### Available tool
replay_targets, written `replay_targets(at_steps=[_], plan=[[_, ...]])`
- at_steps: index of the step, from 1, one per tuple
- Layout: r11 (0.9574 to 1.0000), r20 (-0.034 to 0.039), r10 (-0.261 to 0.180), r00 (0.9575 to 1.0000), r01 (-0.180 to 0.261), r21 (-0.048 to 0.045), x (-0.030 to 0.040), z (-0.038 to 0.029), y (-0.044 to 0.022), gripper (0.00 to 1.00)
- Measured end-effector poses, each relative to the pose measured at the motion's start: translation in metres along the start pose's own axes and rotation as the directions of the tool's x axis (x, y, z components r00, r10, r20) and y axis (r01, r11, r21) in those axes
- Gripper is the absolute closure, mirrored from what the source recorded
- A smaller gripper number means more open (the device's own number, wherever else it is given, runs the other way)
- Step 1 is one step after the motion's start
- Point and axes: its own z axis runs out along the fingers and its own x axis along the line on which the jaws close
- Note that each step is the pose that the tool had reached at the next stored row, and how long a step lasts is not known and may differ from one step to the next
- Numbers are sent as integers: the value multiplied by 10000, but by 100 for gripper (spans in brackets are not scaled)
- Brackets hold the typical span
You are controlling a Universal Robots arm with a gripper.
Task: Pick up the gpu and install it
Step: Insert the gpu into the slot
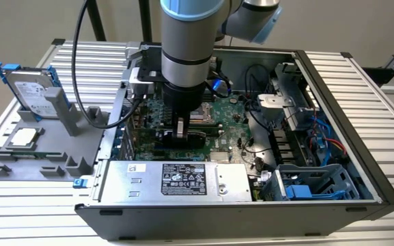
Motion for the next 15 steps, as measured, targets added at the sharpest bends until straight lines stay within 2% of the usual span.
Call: replay_targets(at_steps=[15], plan=[[10000, 2, -1, 10000, 1, 14, -3, 11, -3, 100]])
